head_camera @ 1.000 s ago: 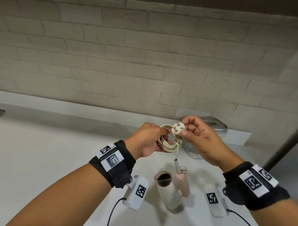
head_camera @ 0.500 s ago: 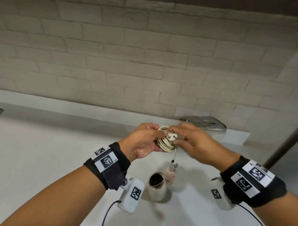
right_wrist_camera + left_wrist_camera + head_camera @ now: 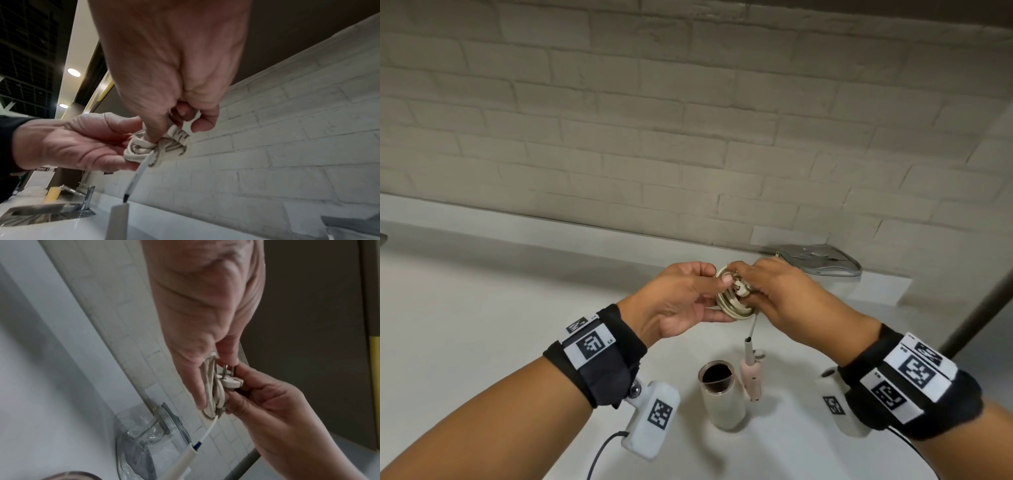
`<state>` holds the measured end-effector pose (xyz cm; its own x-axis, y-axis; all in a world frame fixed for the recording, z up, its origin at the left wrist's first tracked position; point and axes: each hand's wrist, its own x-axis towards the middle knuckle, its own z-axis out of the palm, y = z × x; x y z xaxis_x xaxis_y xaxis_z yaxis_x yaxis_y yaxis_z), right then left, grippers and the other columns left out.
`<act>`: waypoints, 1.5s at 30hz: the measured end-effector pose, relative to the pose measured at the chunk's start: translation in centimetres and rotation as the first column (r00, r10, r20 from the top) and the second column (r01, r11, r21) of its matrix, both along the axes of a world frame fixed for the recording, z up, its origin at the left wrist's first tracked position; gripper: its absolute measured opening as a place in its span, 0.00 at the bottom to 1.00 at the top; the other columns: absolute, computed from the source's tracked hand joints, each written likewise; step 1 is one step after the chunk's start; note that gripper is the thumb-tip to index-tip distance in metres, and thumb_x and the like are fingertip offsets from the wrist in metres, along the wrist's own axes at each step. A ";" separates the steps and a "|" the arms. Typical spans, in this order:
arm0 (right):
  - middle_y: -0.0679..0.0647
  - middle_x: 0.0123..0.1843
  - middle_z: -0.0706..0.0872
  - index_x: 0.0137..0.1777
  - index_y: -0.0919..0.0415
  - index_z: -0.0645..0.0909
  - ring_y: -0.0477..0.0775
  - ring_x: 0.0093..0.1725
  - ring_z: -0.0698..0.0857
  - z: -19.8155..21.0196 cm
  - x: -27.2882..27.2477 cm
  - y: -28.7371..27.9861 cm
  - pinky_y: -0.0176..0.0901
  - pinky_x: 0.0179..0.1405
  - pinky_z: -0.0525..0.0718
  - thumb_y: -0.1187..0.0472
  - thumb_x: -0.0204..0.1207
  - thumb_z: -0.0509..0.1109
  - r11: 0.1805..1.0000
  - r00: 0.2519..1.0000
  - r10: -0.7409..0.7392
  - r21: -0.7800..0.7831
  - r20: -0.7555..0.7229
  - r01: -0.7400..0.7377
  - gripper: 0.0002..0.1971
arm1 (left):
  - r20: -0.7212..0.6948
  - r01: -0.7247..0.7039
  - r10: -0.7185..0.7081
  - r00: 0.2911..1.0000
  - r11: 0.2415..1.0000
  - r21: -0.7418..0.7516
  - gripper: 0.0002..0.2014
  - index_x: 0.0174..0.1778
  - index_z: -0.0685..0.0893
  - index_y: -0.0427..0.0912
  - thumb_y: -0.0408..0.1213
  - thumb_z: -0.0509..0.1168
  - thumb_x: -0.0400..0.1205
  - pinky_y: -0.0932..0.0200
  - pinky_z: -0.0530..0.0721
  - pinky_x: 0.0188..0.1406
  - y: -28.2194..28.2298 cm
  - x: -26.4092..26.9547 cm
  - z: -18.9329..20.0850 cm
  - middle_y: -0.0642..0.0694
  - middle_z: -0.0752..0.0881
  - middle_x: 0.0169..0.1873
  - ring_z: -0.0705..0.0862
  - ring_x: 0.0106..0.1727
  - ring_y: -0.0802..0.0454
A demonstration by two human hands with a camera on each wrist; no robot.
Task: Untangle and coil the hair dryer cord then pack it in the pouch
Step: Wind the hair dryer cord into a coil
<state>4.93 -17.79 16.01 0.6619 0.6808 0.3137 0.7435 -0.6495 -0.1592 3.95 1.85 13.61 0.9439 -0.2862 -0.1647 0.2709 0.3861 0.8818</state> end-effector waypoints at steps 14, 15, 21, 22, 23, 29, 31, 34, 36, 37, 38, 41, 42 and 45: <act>0.53 0.43 0.76 0.67 0.57 0.86 0.52 0.44 0.73 -0.2 -1.3 1.1 0.42 0.43 0.74 0.67 0.80 0.72 0.995 0.995 -0.099 0.025 0.012 0.099 0.16 | 0.143 -0.183 0.141 0.980 0.920 0.347 0.25 0.31 0.67 0.44 0.14 0.75 0.71 0.43 0.91 0.38 -0.4 0.7 0.8 0.39 0.83 0.27 0.89 0.33 0.40; 0.53 0.45 0.73 0.68 0.57 0.84 0.52 0.43 0.72 -0.2 -1.3 1.3 0.42 0.42 0.73 0.66 0.81 0.69 0.991 0.991 -0.130 -0.033 0.029 0.131 0.16 | 0.177 -0.206 0.148 0.973 0.903 0.377 0.26 0.32 0.67 0.44 0.14 0.75 0.70 0.44 0.91 0.37 -0.6 0.7 1.0 0.41 0.80 0.26 0.88 0.32 0.40; 0.53 0.50 0.65 0.76 0.55 0.75 0.55 0.42 0.69 1.2 -2.4 2.2 0.44 0.39 0.71 0.67 0.82 0.63 0.945 0.968 -0.245 -0.212 0.049 0.249 0.22 | 0.301 -0.198 0.097 0.949 0.924 0.327 0.25 0.35 0.66 0.45 0.14 0.73 0.73 0.47 0.90 0.37 -0.3 0.7 0.9 0.46 0.70 0.25 0.83 0.30 0.46; 0.53 0.50 0.64 0.76 0.55 0.75 0.55 0.43 0.69 1.4 -2.5 2.3 0.44 0.39 0.71 0.68 0.81 0.63 0.936 0.965 -0.257 -0.233 0.052 0.262 0.23 | 0.305 -0.218 0.116 0.945 0.920 0.326 0.25 0.35 0.66 0.45 0.14 0.72 0.74 0.46 0.90 0.37 -0.5 0.6 0.6 0.46 0.71 0.25 0.84 0.29 0.46; 0.53 0.50 0.64 0.75 0.55 0.75 0.56 0.43 0.69 1.5 -2.4 2.6 0.45 0.39 0.70 0.69 0.81 0.64 0.927 0.961 -0.270 -0.254 0.059 0.276 0.23 | 0.312 -0.259 0.155 0.938 0.908 0.328 0.25 0.34 0.66 0.45 0.14 0.71 0.74 0.46 0.90 0.37 -0.8 0.5 0.4 0.45 0.71 0.25 0.84 0.29 0.47; 0.55 0.50 0.73 0.66 0.58 0.79 0.61 0.46 0.82 1.0 -1.5 3.4 0.47 0.39 0.76 0.69 0.79 0.66 0.922 0.947 -0.322 -0.221 0.025 0.319 0.16 | 0.268 -0.371 0.287 0.920 0.858 0.356 0.25 0.28 0.66 0.45 0.14 0.72 0.72 0.41 0.92 0.36 -1.5 0.9 0.2 0.38 0.79 0.30 0.86 0.32 0.40; 0.58 0.53 0.81 0.63 0.60 0.76 0.64 0.51 0.85 0.8 -1.1 3.6 0.49 0.42 0.82 0.70 0.77 0.68 0.931 0.940 -0.342 -0.144 -0.020 0.335 0.16 | 0.282 -0.397 0.301 0.911 0.824 0.404 0.25 0.28 0.66 0.46 0.16 0.74 0.71 0.40 0.92 0.36 -1.4 1.1 0.4 0.37 0.80 0.30 0.87 0.34 0.39; 0.57 0.53 0.80 0.62 0.60 0.79 0.63 0.50 0.85 0.3 -1.1 4.0 0.45 0.40 0.76 0.68 0.78 0.68 0.920 0.933 -0.360 -0.175 -0.025 0.350 0.14 | 0.261 -0.370 0.276 0.925 0.811 0.453 0.26 0.29 0.66 0.47 0.18 0.76 0.70 0.53 0.87 0.30 -1.1 1.2 0.5 0.38 0.79 0.31 0.84 0.32 0.43; 0.55 0.49 0.73 0.62 0.58 0.83 0.63 0.47 0.84 0.3 -1.1 3.8 0.44 0.39 0.74 0.67 0.79 0.66 0.915 0.934 -0.356 -0.208 -0.015 0.345 0.13 | 0.211 -0.294 0.226 0.951 0.871 0.394 0.28 0.32 0.65 0.47 0.17 0.77 0.70 0.57 0.78 0.26 -0.4 1.2 0.4 0.38 0.77 0.31 0.81 0.31 0.44; 0.54 0.48 0.70 0.62 0.58 0.83 0.62 0.45 0.83 0.5 -1.2 3.8 0.44 0.37 0.73 0.67 0.80 0.65 0.912 0.936 -0.352 -0.227 -0.014 0.340 0.13 | 0.183 -0.257 0.203 0.962 0.899 0.355 0.28 0.33 0.65 0.47 0.17 0.76 0.70 0.57 0.75 0.26 0.0 1.1 0.3 0.37 0.77 0.32 0.80 0.33 0.44; 0.53 0.48 0.68 0.62 0.58 0.83 0.60 0.42 0.80 0.9 -1.3 3.8 0.43 0.35 0.72 0.68 0.80 0.65 0.909 0.937 -0.349 -0.245 -0.011 0.336 0.13 | 0.159 -0.232 0.190 0.969 0.919 0.319 0.27 0.33 0.65 0.47 0.17 0.76 0.71 0.56 0.74 0.27 0.3 1.2 0.2 0.36 0.78 0.33 0.80 0.34 0.43; 0.53 0.48 0.66 0.59 0.60 0.83 0.57 0.39 0.71 1.9 -1.7 4.3 0.43 0.33 0.67 0.71 0.79 0.62 0.898 0.943 -0.334 -0.302 0.008 0.320 0.13 | 0.070 -0.250 0.240 0.968 0.929 0.272 0.24 0.32 0.67 0.46 0.17 0.73 0.74 0.54 0.77 0.29 0.1 1.0 0.2 0.37 0.82 0.33 0.81 0.31 0.45; 0.54 0.48 0.67 0.59 0.60 0.83 0.57 0.39 0.71 2.0 -2.1 4.5 0.44 0.36 0.68 0.71 0.79 0.62 0.890 0.943 -0.332 -0.326 0.010 0.317 0.13 | 0.052 -0.267 0.264 0.963 0.919 0.291 0.24 0.31 0.67 0.46 0.16 0.72 0.73 0.55 0.77 0.28 -0.2 0.9 0.2 0.37 0.81 0.32 0.80 0.30 0.45; 0.59 0.54 0.75 0.60 0.61 0.82 0.59 0.44 0.76 1.6 -2.9 5.6 0.45 0.40 0.70 0.72 0.79 0.61 0.884 0.950 -0.311 -0.368 -0.002 0.288 0.14 | 0.094 -0.346 0.340 0.936 0.836 0.425 0.25 0.26 0.66 0.46 0.12 0.67 0.72 0.57 0.70 0.25 -0.3 0.7 0.0 0.44 0.73 0.24 0.72 0.24 0.49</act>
